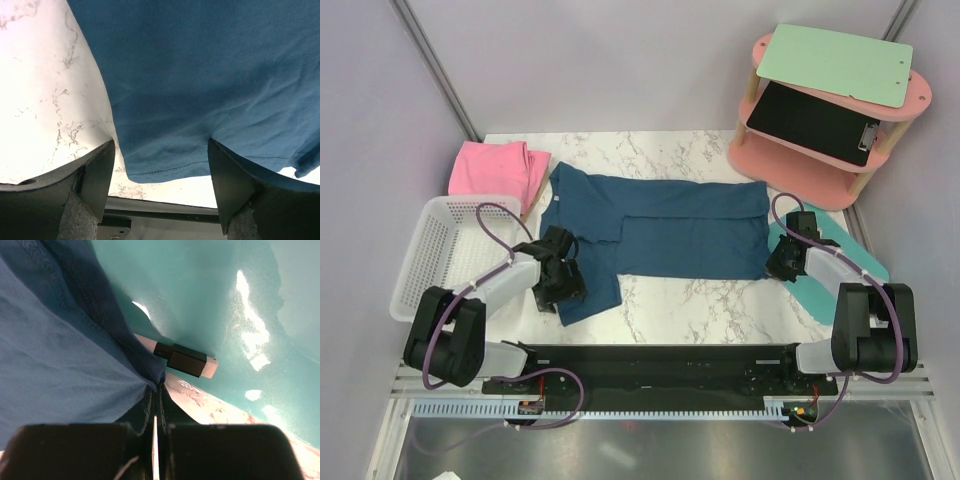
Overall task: Fold and stack the t-shirts
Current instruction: Grap the side of the flattened tshirt closest away from the robot with both arms, then fold the other side of the tshirt into a rectangle
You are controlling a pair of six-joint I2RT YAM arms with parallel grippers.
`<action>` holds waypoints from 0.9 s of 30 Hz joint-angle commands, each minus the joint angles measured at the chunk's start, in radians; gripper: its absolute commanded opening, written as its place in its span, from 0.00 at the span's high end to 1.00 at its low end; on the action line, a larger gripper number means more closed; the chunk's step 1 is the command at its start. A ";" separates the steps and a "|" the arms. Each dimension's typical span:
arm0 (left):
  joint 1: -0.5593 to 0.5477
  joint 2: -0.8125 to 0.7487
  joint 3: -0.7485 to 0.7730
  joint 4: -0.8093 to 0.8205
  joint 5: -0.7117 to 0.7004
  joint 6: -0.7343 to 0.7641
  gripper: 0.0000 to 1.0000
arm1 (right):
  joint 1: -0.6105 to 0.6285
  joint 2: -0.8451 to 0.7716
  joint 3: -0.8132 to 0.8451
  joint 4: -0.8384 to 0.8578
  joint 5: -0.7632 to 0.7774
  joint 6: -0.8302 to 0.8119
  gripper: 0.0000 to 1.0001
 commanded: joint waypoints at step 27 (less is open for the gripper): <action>-0.108 -0.037 0.338 -0.153 -0.072 -0.029 0.98 | -0.018 -0.083 0.117 -0.038 -0.160 -0.069 1.00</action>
